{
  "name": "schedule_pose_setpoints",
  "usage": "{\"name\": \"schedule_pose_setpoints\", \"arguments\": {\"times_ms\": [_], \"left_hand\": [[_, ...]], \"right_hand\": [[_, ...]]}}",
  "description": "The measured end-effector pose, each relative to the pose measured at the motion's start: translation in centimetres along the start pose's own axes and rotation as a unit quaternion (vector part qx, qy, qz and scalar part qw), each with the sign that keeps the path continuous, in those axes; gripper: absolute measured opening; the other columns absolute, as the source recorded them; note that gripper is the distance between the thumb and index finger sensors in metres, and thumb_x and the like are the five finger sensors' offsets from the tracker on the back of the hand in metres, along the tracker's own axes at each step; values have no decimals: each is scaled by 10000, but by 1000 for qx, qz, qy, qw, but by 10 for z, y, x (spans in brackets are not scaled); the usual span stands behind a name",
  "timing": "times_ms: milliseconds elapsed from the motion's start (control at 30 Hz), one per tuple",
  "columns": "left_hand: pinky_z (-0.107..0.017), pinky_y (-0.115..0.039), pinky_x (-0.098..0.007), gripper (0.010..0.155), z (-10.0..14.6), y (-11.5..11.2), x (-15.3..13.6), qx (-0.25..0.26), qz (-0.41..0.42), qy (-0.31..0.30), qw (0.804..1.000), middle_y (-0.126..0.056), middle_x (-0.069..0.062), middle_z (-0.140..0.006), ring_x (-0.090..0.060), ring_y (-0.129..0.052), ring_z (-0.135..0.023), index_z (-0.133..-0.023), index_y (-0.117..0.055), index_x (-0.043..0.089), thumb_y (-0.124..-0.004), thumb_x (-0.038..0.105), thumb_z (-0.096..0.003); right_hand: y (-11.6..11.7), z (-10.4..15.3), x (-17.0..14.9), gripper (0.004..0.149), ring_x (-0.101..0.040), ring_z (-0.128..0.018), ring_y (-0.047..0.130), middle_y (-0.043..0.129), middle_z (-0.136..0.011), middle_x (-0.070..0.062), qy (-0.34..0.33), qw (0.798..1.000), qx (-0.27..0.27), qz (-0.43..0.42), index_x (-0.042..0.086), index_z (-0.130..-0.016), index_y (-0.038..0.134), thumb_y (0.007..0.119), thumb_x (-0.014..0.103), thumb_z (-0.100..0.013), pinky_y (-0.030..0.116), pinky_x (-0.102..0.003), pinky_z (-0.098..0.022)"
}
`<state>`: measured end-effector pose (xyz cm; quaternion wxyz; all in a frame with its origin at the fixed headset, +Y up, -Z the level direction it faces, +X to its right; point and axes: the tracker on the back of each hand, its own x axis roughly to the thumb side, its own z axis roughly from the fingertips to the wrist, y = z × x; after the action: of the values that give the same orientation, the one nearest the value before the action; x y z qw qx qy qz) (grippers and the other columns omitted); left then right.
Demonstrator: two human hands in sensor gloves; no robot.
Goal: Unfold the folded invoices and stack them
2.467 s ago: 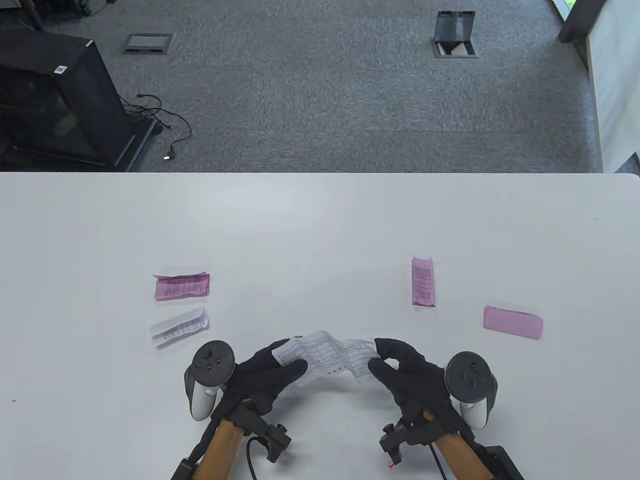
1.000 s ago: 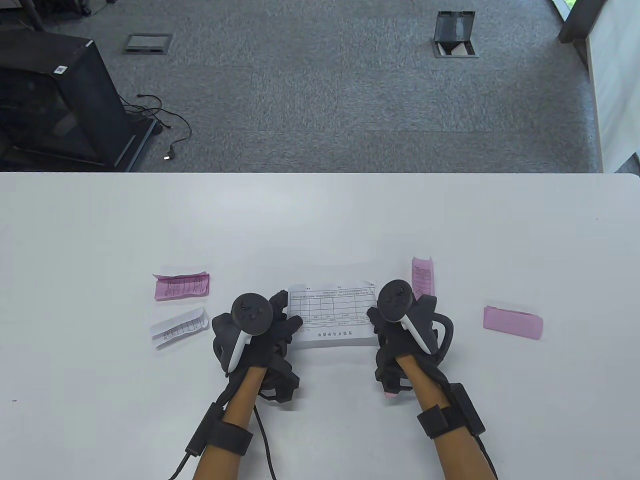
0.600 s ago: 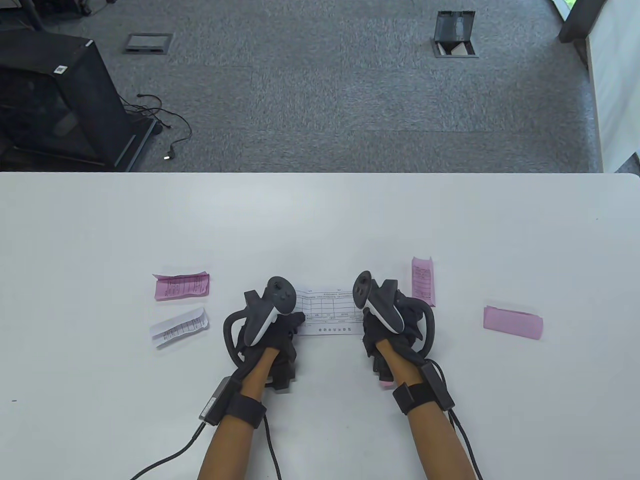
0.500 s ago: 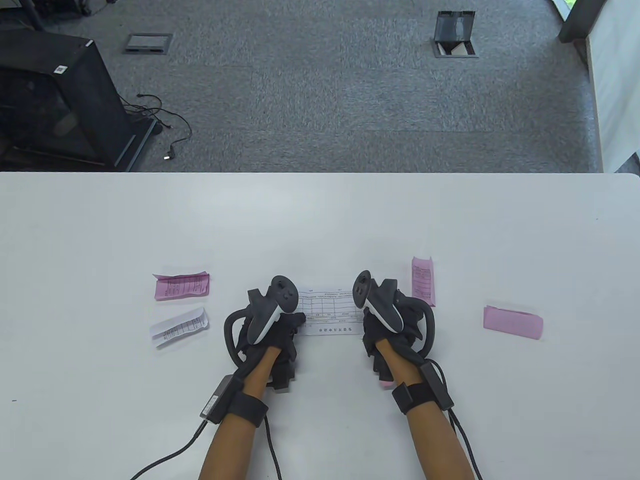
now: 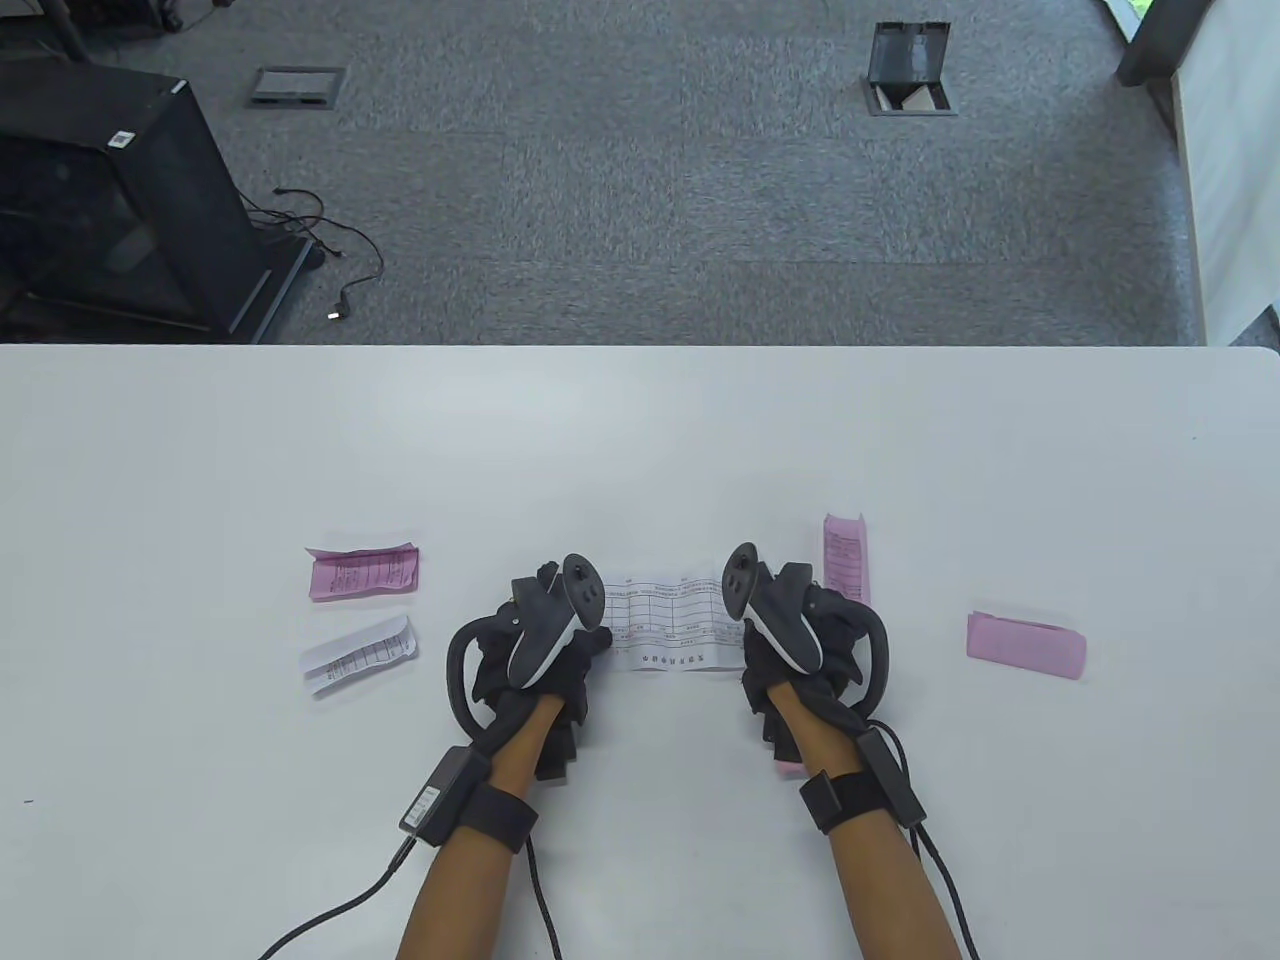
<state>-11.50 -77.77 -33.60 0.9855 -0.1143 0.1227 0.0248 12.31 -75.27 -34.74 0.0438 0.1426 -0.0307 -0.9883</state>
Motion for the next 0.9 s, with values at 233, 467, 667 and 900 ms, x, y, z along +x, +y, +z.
{"name": "schedule_pose_setpoints", "arguments": {"times_ms": [233,467,667,900], "left_hand": [[-479,-798,-384,876,4,-1,4,10,-25,-16,1000,-935,-10,-712,-199,-927,-557,-1109,-542,250,-852,613,-374],[-477,-808,-407,859,10,2,-2,32,14,-29,999,-959,-53,-741,-239,-950,-573,-1093,-578,239,-848,605,-365],[-501,-802,-431,843,20,3,-16,30,60,-55,996,-944,-99,-818,-272,-950,-626,-1092,-582,222,-843,595,-382],[-515,-802,-443,827,32,4,-30,33,71,-73,994,-940,-112,-844,-294,-939,-670,-1089,-588,216,-830,595,-395]], "right_hand": [[-31,-13,-51,395,-320,-608,904,951,-584,-32,64,995,-36,-66,237,-783,772,724,465,-464,611,-585,-623],[-26,-26,-81,565,-398,-741,834,893,-764,-98,101,993,-22,-48,205,-912,677,672,548,-462,569,-625,-637],[-1,-42,-76,752,-461,-829,763,801,-908,-157,115,992,30,-41,140,-1026,554,664,601,-442,538,-652,-650],[20,-55,-79,466,-362,-683,894,930,-728,-73,139,990,21,-20,178,-879,750,736,414,-477,611,-594,-626]]}}
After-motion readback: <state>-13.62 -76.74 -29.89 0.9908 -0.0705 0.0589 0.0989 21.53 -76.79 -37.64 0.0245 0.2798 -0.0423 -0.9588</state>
